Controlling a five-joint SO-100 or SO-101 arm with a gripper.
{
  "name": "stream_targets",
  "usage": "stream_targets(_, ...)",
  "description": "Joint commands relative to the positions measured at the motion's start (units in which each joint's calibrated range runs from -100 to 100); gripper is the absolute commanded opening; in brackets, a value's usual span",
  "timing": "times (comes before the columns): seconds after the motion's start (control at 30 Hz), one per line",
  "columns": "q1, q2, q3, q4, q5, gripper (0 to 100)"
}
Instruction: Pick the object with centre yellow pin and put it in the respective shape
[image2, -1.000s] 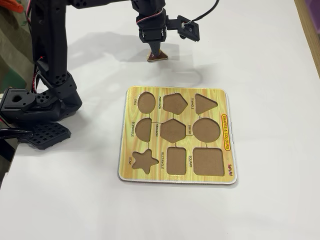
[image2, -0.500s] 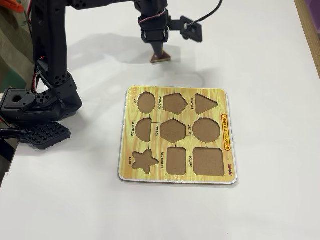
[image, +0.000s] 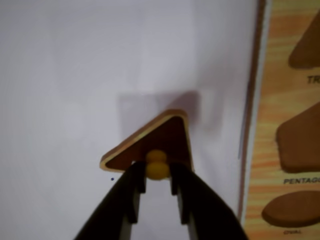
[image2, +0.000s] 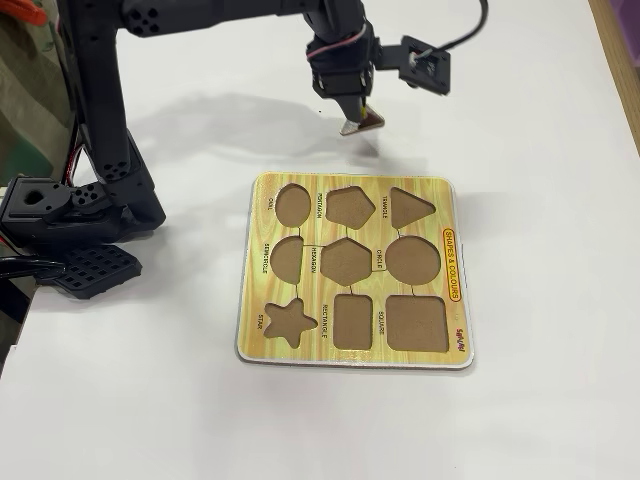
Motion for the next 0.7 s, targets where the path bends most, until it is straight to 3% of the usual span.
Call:
stream_targets(0.0, 4.03, -4.21, -1.98, 0.14, 1.82, 5)
stream_targets(0.67, 20.05, -3.79, -1.98, 0.23, 15.47, 6)
